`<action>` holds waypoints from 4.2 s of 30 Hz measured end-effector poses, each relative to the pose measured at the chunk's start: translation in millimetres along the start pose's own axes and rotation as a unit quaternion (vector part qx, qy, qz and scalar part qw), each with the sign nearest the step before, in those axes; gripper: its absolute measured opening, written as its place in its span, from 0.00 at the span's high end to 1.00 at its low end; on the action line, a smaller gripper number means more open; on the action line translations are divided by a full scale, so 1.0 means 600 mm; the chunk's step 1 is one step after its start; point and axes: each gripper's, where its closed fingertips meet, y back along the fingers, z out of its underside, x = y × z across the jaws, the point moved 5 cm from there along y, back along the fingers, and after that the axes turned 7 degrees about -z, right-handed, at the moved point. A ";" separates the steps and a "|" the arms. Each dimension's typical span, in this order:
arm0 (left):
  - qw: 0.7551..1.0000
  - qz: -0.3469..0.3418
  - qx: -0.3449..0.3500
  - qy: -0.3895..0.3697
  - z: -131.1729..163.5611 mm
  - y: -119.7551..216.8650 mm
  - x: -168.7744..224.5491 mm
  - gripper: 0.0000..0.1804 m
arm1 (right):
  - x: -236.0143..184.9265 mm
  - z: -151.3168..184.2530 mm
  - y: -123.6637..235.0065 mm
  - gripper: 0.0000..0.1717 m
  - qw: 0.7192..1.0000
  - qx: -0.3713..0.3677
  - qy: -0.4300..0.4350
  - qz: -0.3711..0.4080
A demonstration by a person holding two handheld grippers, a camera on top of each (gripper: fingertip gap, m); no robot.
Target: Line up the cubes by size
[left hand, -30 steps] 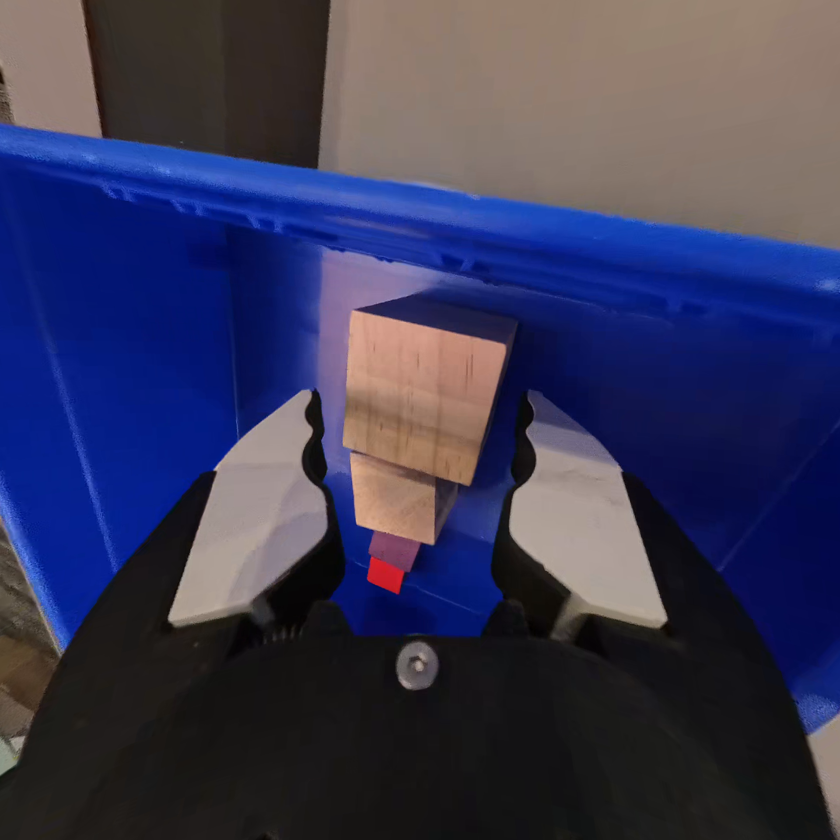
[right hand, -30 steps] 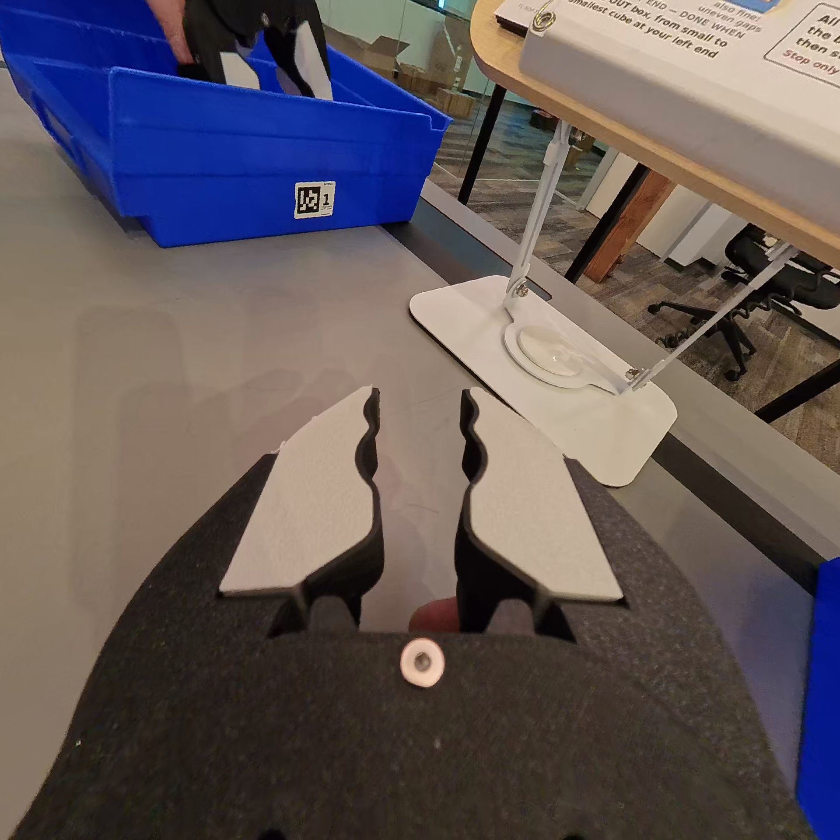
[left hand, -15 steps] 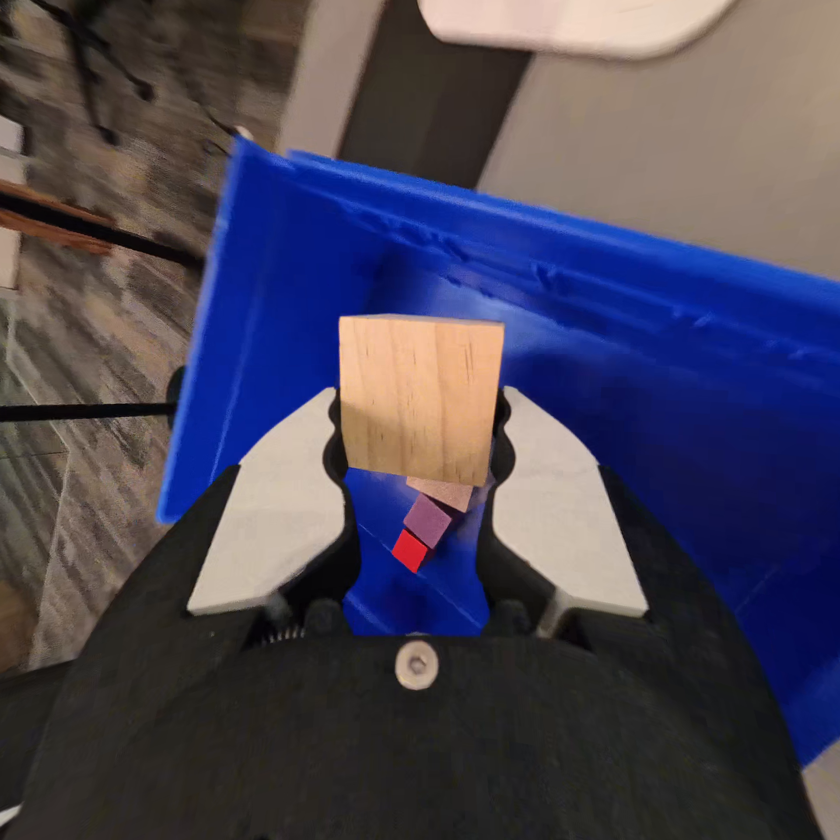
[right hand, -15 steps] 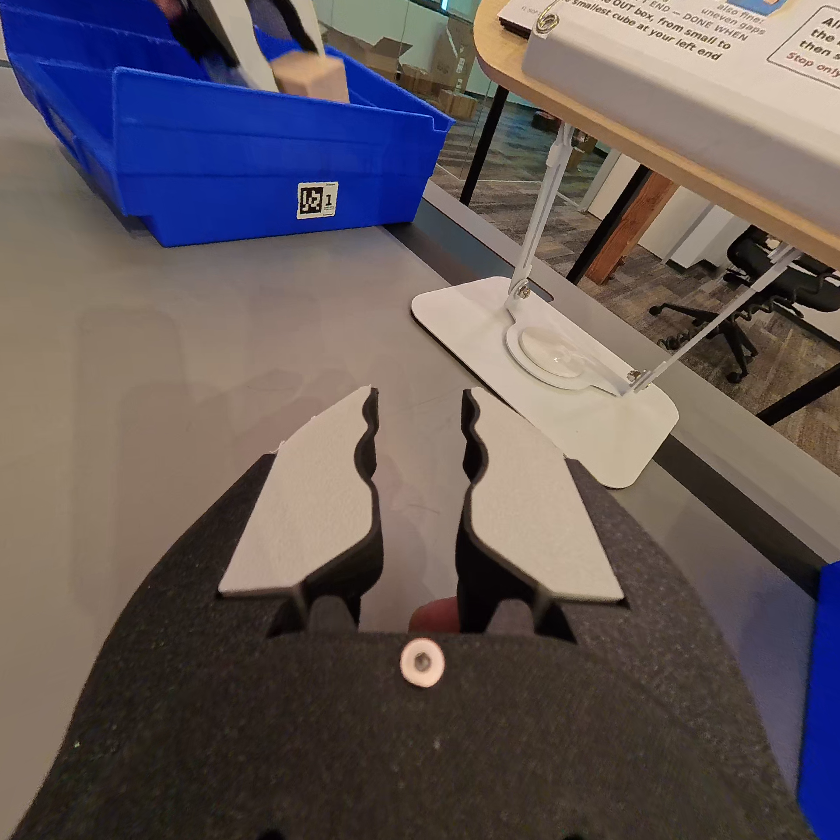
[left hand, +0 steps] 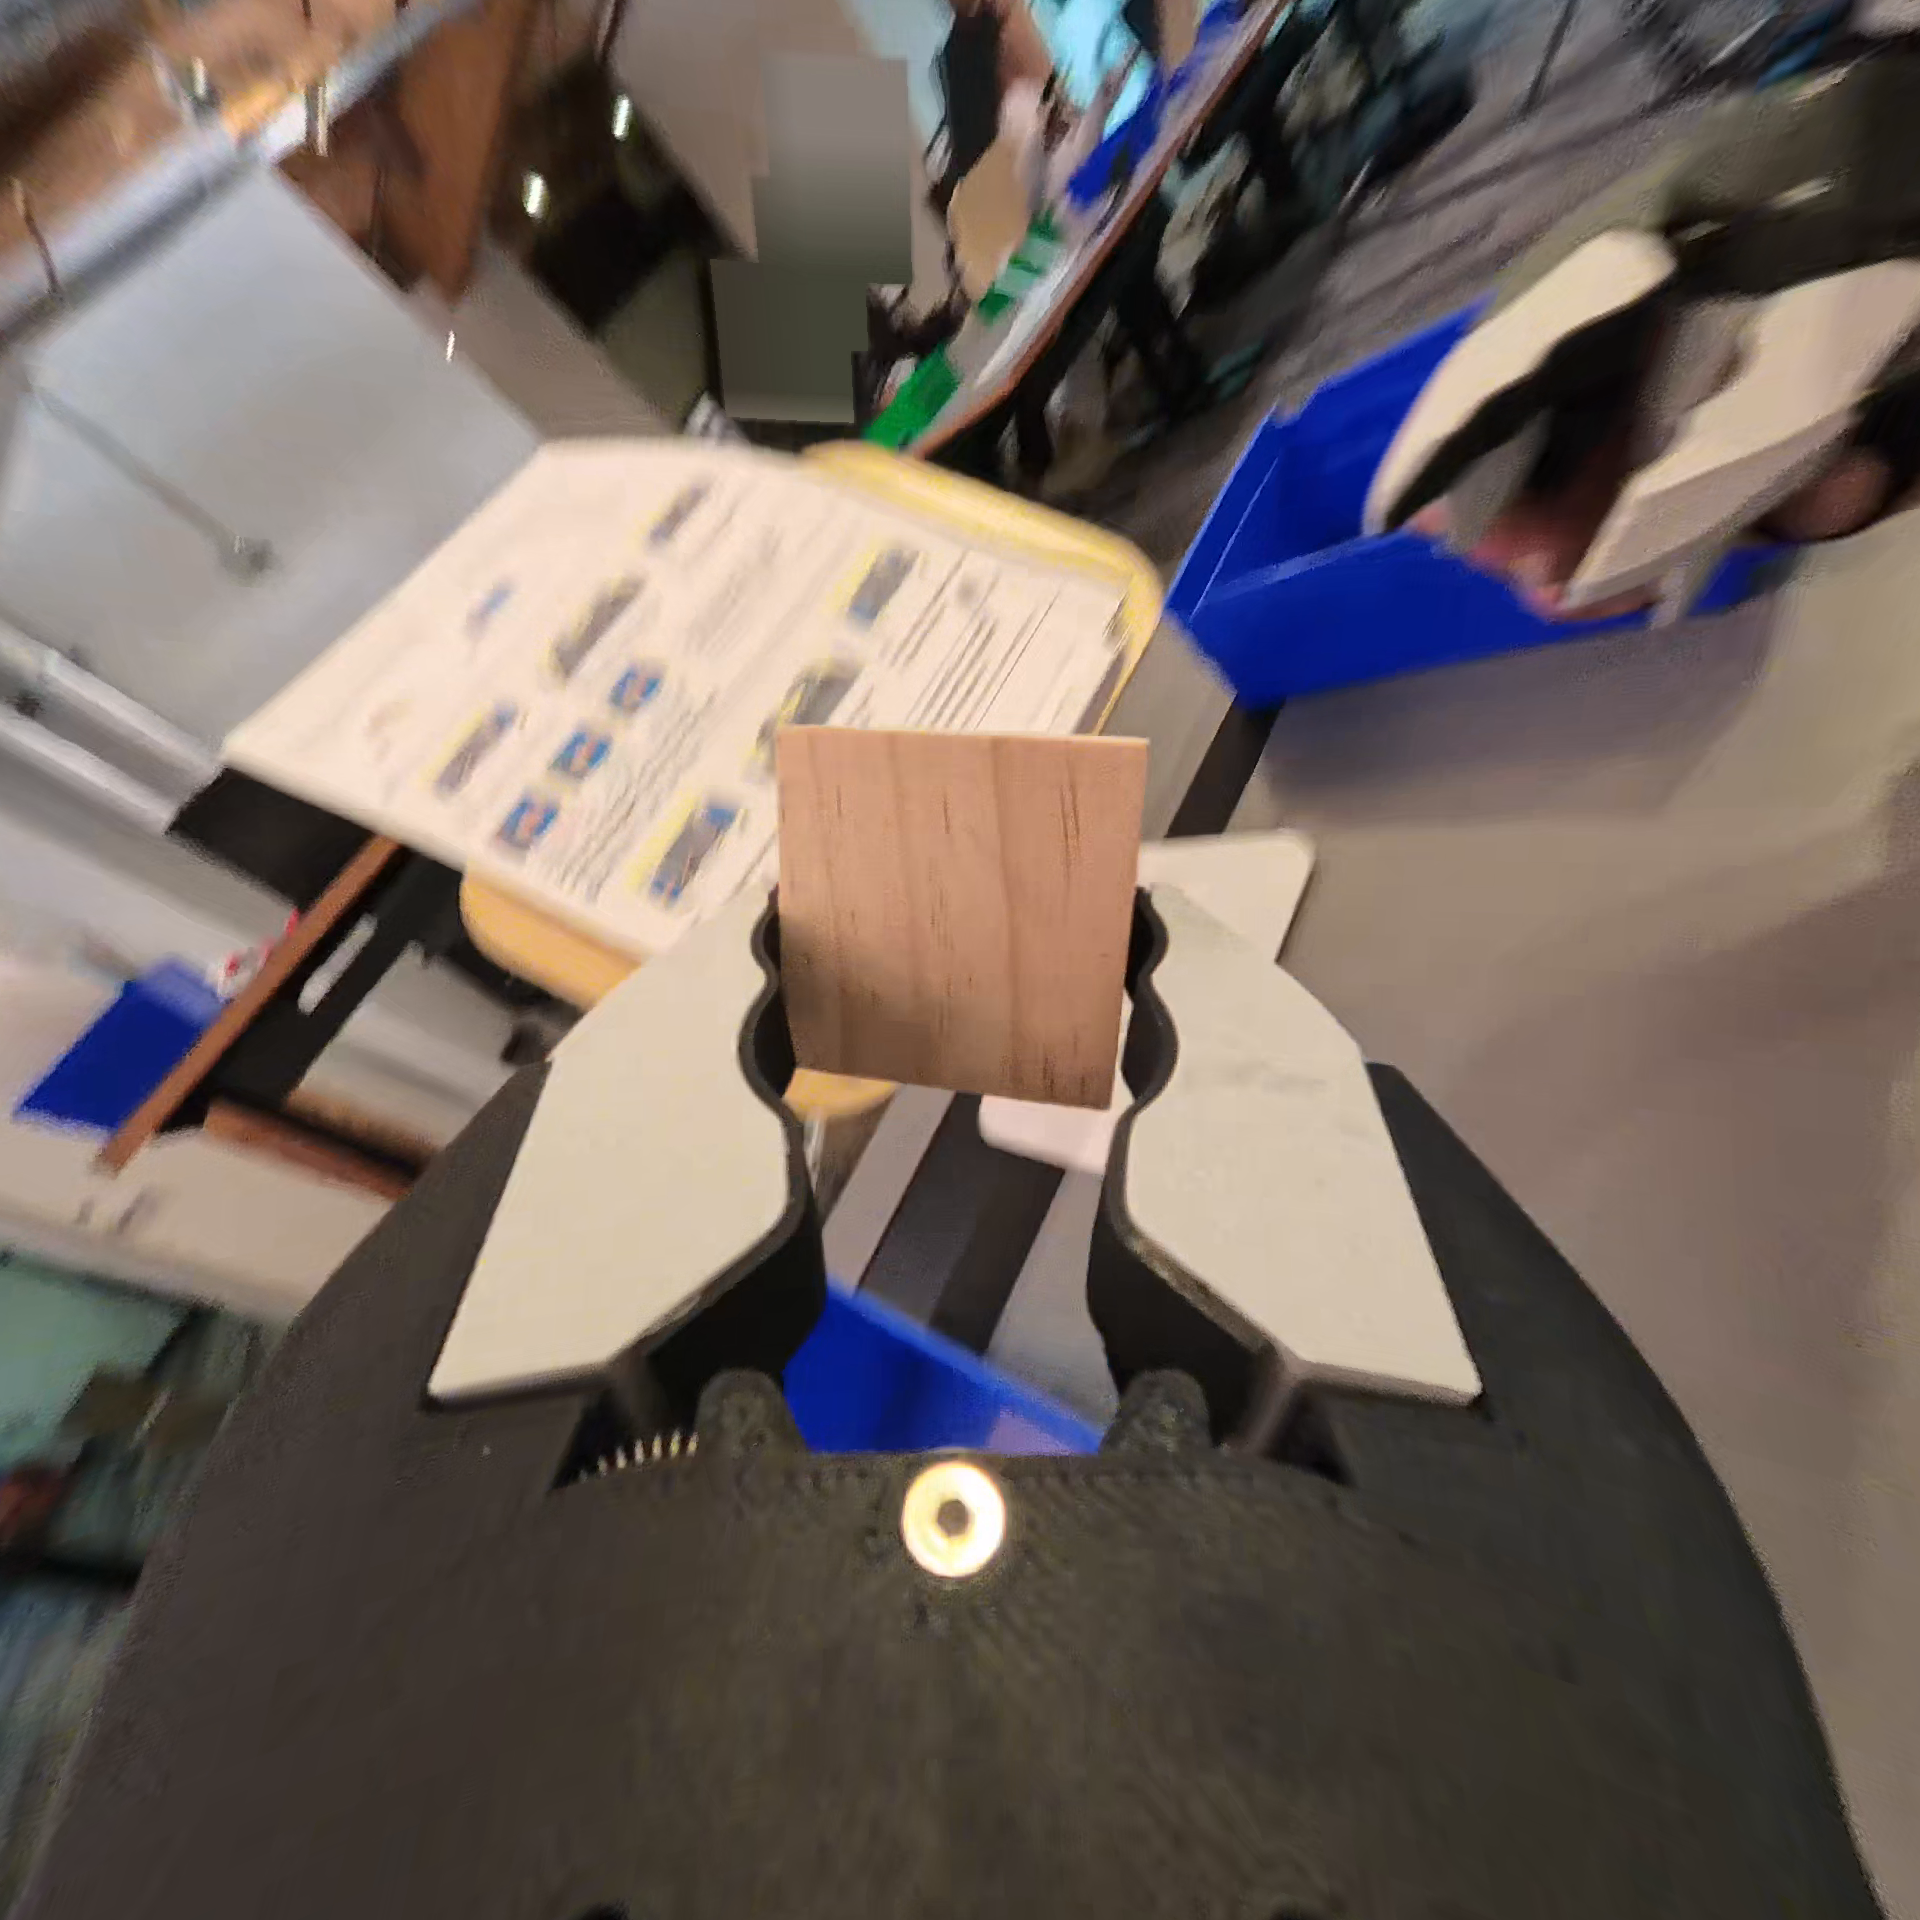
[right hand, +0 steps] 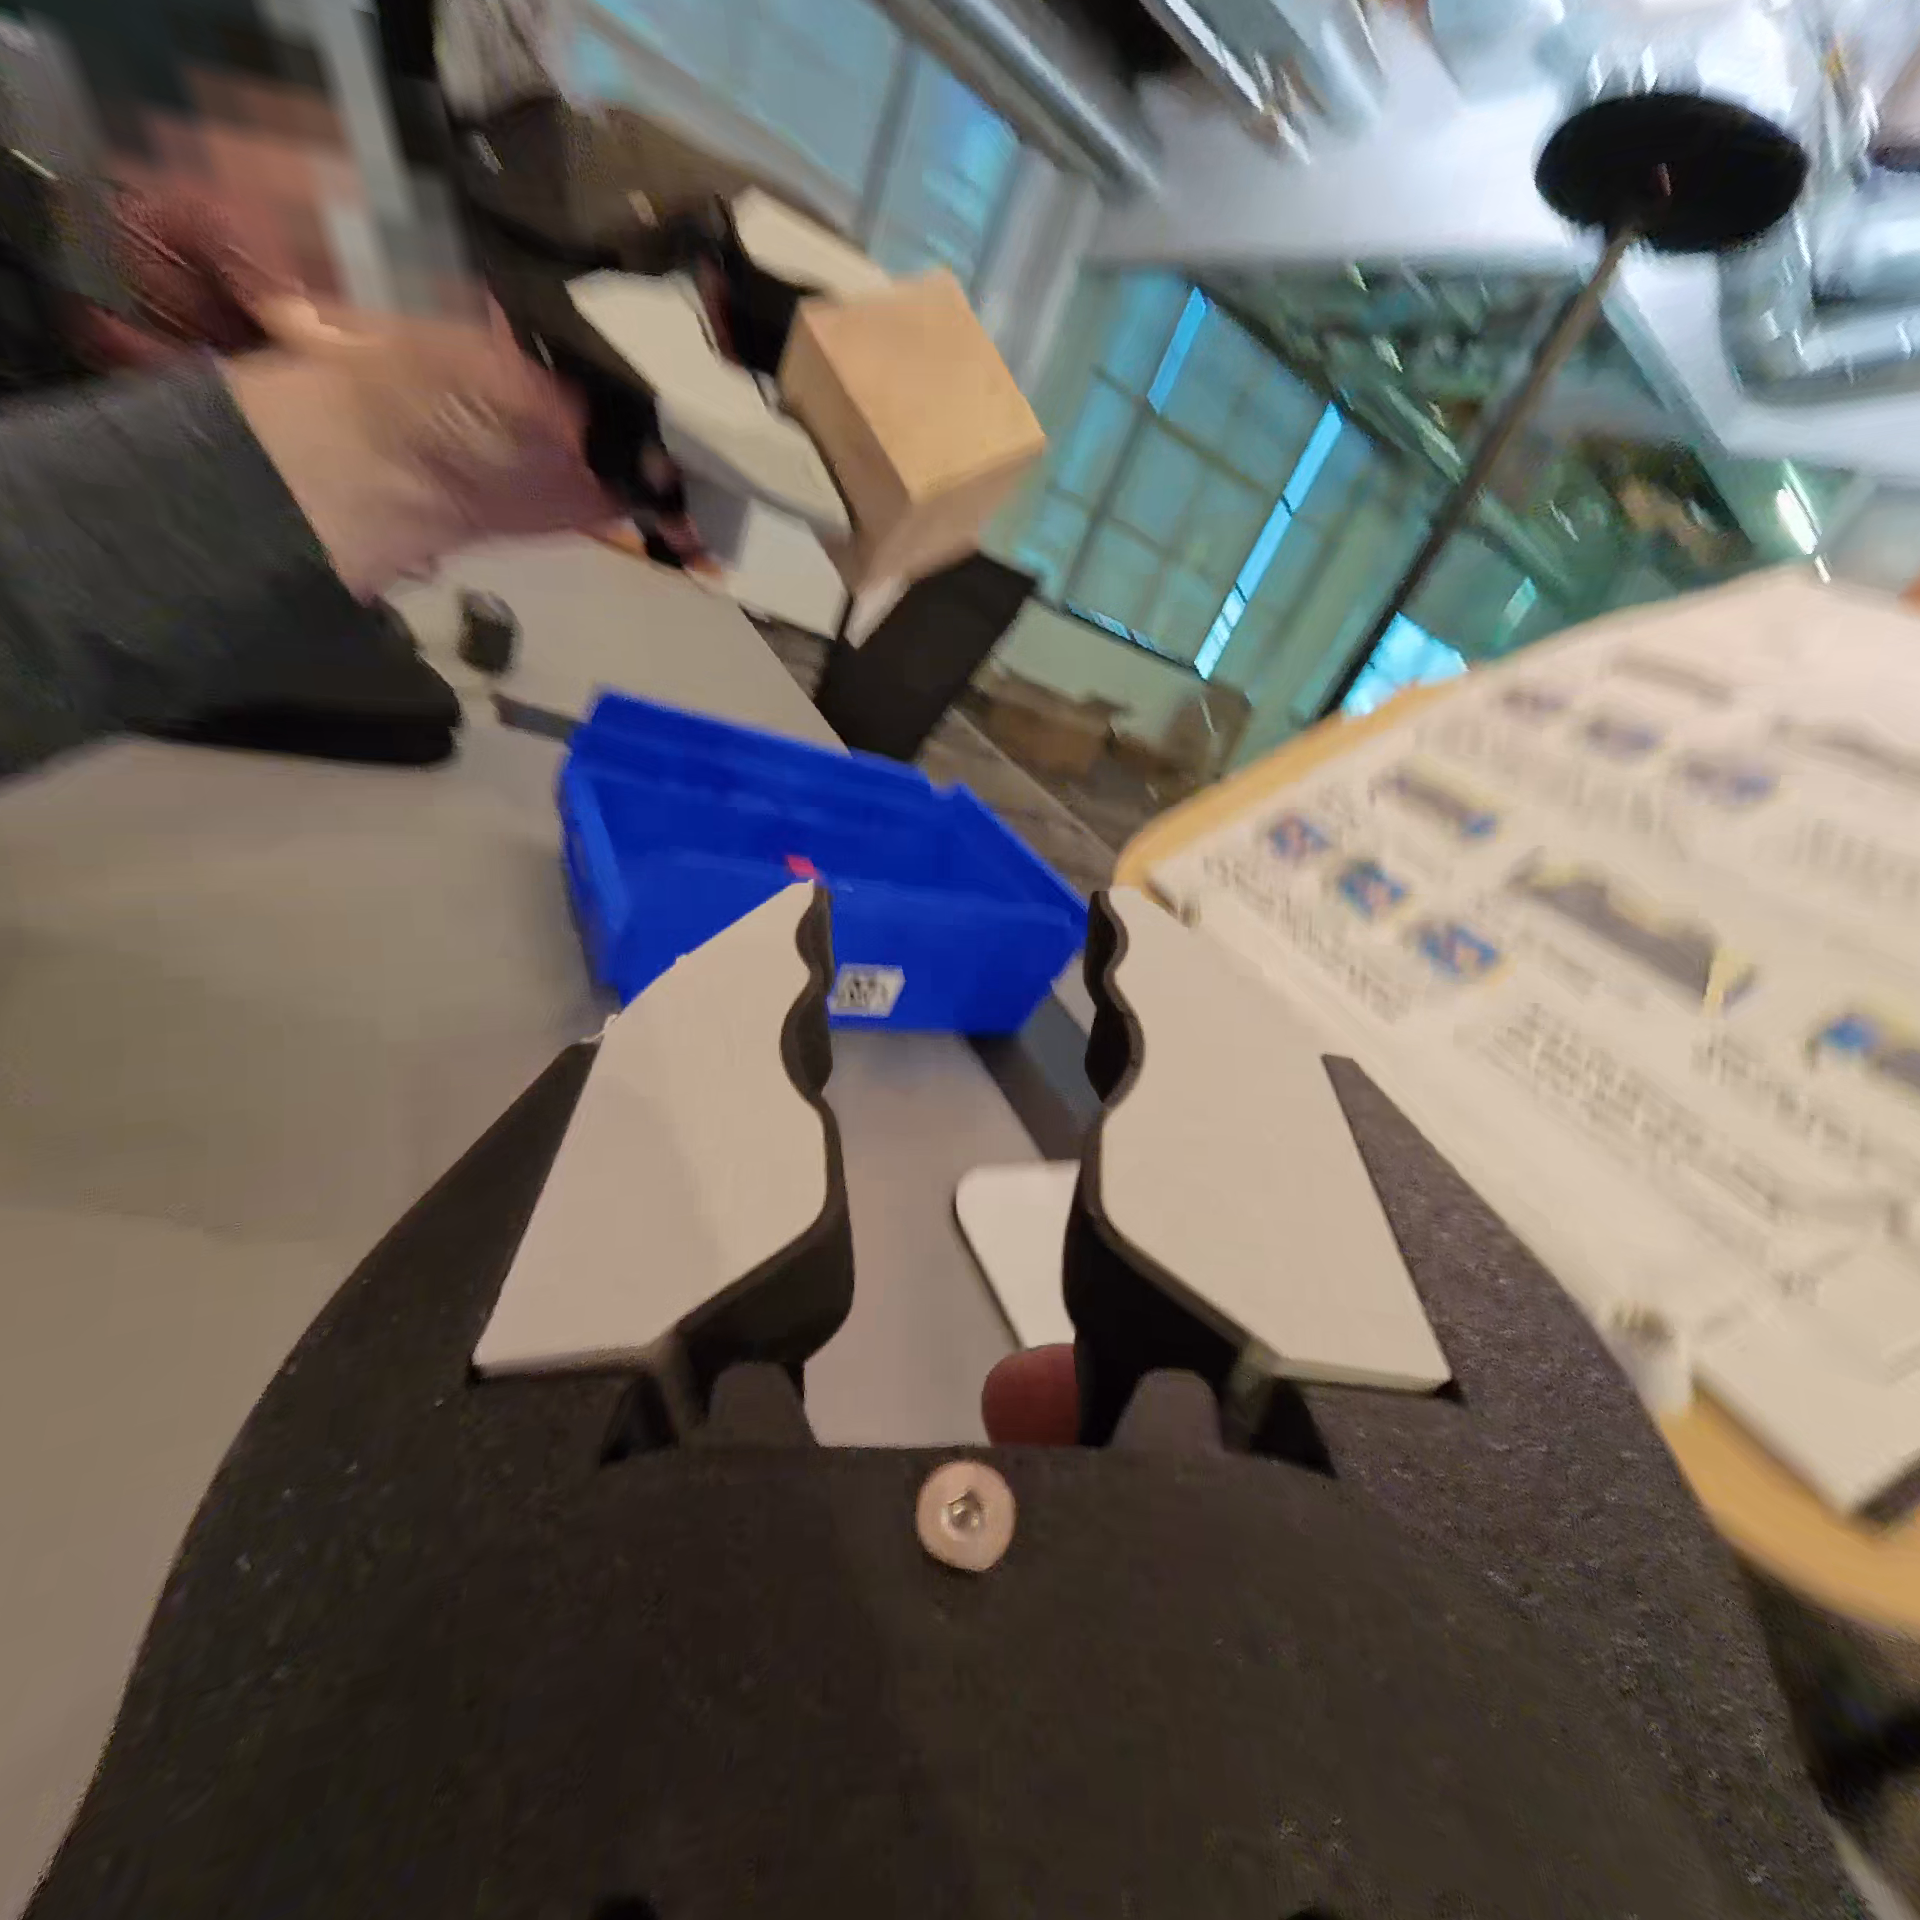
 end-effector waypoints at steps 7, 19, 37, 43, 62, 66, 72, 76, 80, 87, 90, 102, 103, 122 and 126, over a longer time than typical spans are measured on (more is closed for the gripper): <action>0.985 0.089 0.145 -0.036 -0.145 -0.036 0.094 0.66 | 0.005 -0.147 0.048 0.71 0.988 0.104 0.096 -0.059; 0.955 0.177 0.236 -0.042 -0.216 -0.045 0.177 0.66 | -0.047 -0.198 0.061 0.60 0.974 0.131 0.163 -0.084; 0.932 0.231 0.280 -0.009 -0.232 -0.036 0.196 0.66 | -0.067 -0.214 0.066 0.66 0.968 0.130 0.188 -0.101; 0.939 0.204 0.279 -0.004 -0.234 -0.033 0.181 0.67 | -0.058 -0.223 0.078 0.66 0.970 0.133 0.184 -0.090; 0.974 0.053 0.215 -0.040 -0.204 0.030 0.075 1.00 | 0.212 0.038 0.327 0.66 0.918 -0.380 0.111 -0.013; 0.978 0.051 0.195 -0.056 -0.200 0.020 0.081 1.00 | 0.225 0.125 0.332 0.66 0.892 -0.443 0.049 -0.074; 0.980 0.048 0.178 -0.069 -0.196 0.010 0.086 1.00 | 0.225 0.244 0.325 0.66 0.818 -0.553 0.019 -0.157; 0.981 0.047 0.172 -0.073 -0.195 0.008 0.087 1.00 | 0.228 0.281 0.313 0.66 0.794 -0.574 -0.009 -0.199; 0.982 0.045 0.166 -0.076 -0.192 0.007 0.085 1.00 | 0.223 0.307 0.300 0.66 0.769 -0.592 -0.026 -0.241; 0.983 0.045 0.162 -0.076 -0.188 0.006 0.083 1.00 | 0.222 0.326 0.283 0.66 0.740 -0.614 -0.041 -0.270; 0.983 0.045 0.158 -0.078 -0.187 0.003 0.084 1.00 | 0.220 0.331 0.276 0.66 0.740 -0.611 -0.049 -0.277; 0.984 0.051 0.152 -0.083 -0.185 0.001 0.087 1.00 | 0.220 0.332 0.266 0.64 0.742 -0.610 -0.042 -0.273; 0.984 0.051 0.151 -0.084 -0.185 0.001 0.087 1.00 | 0.222 0.330 0.267 0.63 0.743 -0.611 -0.038 -0.270; 0.988 -0.010 0.127 -0.082 -0.169 0.038 0.043 1.00 | 0.156 -0.027 0.236 0.84 0.898 -0.405 0.162 0.057; 0.989 -0.020 0.120 -0.084 -0.166 0.050 0.035 1.00 | 0.080 -0.080 0.150 0.95 0.940 -0.294 0.172 0.017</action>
